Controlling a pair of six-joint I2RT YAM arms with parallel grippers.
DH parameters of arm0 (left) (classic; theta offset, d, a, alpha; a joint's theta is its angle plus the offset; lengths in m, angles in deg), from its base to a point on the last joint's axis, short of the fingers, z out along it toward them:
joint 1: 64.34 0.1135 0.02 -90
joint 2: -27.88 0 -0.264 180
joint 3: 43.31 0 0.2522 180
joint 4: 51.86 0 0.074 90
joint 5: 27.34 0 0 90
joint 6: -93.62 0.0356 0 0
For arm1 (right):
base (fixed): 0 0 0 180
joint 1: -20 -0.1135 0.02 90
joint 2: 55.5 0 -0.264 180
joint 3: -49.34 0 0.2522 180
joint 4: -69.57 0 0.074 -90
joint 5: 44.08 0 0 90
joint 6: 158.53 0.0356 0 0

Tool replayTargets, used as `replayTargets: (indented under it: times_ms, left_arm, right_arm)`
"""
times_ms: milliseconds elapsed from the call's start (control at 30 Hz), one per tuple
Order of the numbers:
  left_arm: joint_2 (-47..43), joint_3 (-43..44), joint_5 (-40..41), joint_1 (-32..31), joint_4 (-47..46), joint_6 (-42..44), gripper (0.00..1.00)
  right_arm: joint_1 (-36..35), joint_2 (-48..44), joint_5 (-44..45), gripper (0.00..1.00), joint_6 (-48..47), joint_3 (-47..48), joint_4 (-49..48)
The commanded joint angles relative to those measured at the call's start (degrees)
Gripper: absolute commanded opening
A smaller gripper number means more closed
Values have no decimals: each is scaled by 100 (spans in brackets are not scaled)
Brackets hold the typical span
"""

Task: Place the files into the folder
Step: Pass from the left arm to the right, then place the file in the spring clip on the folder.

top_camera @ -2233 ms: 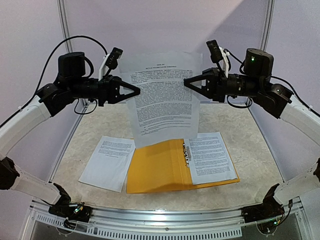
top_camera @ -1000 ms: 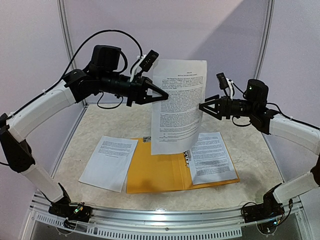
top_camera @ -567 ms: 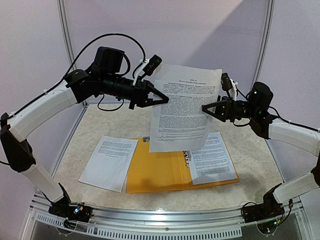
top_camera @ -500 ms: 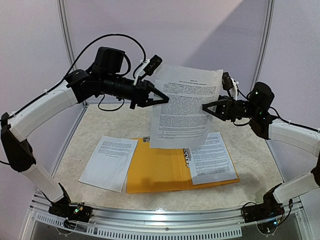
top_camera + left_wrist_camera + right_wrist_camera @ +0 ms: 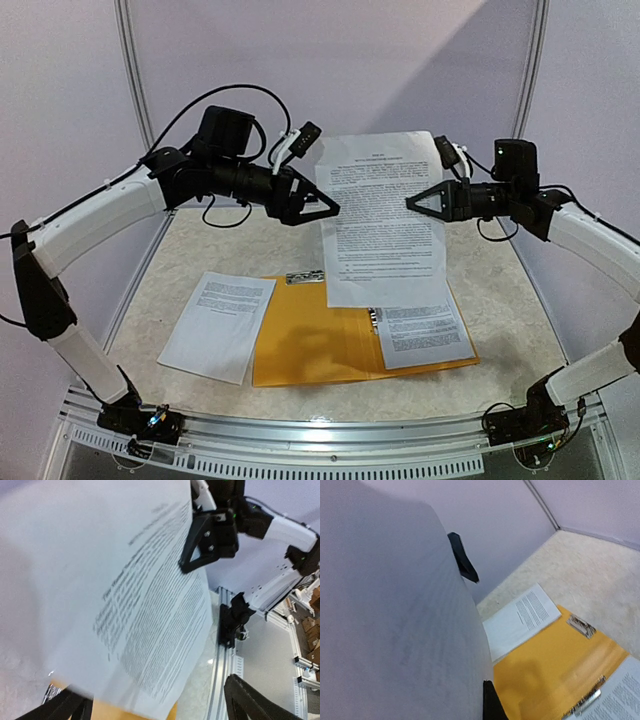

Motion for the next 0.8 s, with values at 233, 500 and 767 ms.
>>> replayTargets:
  times_ms: [233, 500, 767]
  left_arm:
    - [2091, 2249, 1315, 548, 4131, 1218, 82]
    - [2117, 1177, 1281, 546, 3568, 1222, 80]
    - [2028, 176, 1122, 583, 2580, 1017, 80]
  right_arm:
    - [1401, 1094, 708, 0, -2080, 658, 5177]
    - [1913, 1799, 896, 0, -2823, 647, 5602]
    - [1970, 3057, 551, 0, -2856, 792, 5230]
